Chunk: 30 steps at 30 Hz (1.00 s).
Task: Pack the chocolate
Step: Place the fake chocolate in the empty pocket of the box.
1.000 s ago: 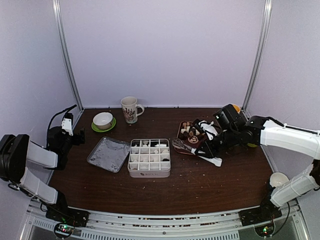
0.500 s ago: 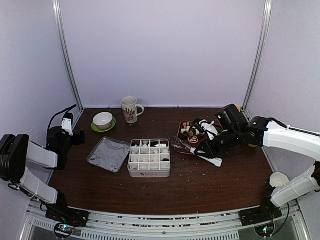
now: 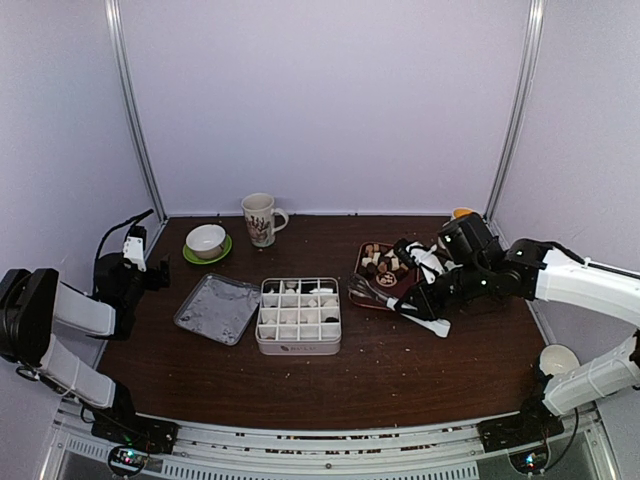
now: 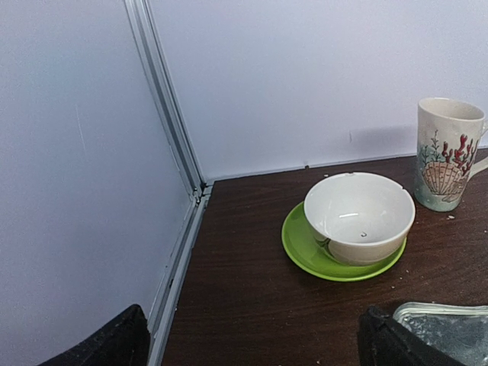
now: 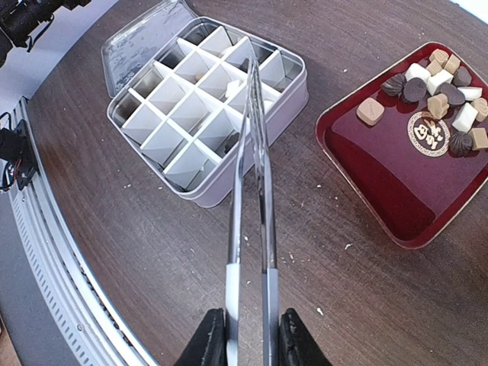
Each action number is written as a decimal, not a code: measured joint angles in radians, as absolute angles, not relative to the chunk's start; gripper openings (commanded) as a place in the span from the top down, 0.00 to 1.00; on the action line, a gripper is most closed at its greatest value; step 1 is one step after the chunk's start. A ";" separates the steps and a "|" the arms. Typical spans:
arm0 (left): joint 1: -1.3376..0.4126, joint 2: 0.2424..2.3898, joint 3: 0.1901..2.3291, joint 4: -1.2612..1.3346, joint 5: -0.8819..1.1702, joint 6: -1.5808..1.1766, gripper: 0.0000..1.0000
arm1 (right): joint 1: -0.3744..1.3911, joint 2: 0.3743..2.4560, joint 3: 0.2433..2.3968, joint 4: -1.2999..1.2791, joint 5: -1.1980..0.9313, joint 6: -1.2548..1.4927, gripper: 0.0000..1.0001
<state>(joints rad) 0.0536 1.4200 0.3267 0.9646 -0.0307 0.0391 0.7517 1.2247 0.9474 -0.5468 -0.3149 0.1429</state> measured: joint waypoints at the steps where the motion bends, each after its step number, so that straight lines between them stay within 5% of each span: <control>1: 0.054 1.420 0.327 0.965 -0.031 0.039 0.02 | 0.752 1.223 0.946 -0.547 -0.315 0.143 0.76; 30: 0.054 1.420 0.327 0.965 -0.030 0.039 0.02 | 0.818 1.229 0.925 -0.521 -0.324 0.162 0.77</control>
